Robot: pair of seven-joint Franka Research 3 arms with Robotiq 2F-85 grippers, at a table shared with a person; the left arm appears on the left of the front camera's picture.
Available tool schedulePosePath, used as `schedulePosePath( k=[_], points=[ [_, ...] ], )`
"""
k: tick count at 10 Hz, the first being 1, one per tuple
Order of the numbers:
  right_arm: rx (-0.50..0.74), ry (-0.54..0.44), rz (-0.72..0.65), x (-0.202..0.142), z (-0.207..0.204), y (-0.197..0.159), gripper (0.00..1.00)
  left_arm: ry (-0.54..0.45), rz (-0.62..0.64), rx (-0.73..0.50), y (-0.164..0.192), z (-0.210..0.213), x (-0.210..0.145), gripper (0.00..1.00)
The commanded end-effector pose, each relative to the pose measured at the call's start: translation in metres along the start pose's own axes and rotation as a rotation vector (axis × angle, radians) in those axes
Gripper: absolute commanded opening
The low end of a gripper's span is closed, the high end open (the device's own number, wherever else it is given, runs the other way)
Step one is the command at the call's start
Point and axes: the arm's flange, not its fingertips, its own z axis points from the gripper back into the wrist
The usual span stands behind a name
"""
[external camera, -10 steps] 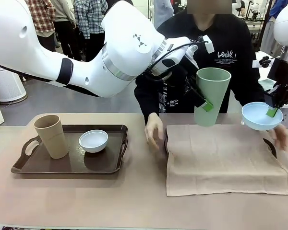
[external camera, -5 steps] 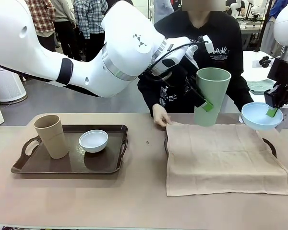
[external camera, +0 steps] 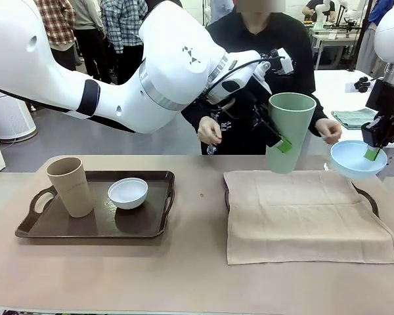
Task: Set up a tray with a mat and arrange the tableware.
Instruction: Place the Picnic Bowl and Reusable plastic cup back onto the Handle tray in front of the human's position.
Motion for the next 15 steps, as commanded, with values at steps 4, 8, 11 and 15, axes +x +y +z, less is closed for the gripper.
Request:
schedulePosePath(
  k=[4, 8, 11, 15],
  points=[
    [0.000, 0.000, 0.000, 0.000, 0.000, 0.000, 0.05, 0.000, 0.000, 0.000, 0.000, 0.000, 0.000, 0.85],
    [0.014, 0.035, 0.099, 0.035, -0.098, 0.003, 0.05, -0.054, -0.030, -0.070, 0.014, -0.067, -0.087, 0.85],
    [0.013, 0.056, 0.084, 0.036, -0.107, 0.007, 0.05, -0.015, -0.009, -0.079, 0.020, -0.078, -0.089, 0.85],
    [0.094, 0.096, 0.108, 0.044, -0.149, 0.005, 0.05, -0.043, -0.026, -0.068, 0.040, -0.104, -0.116, 0.85]
  ],
)
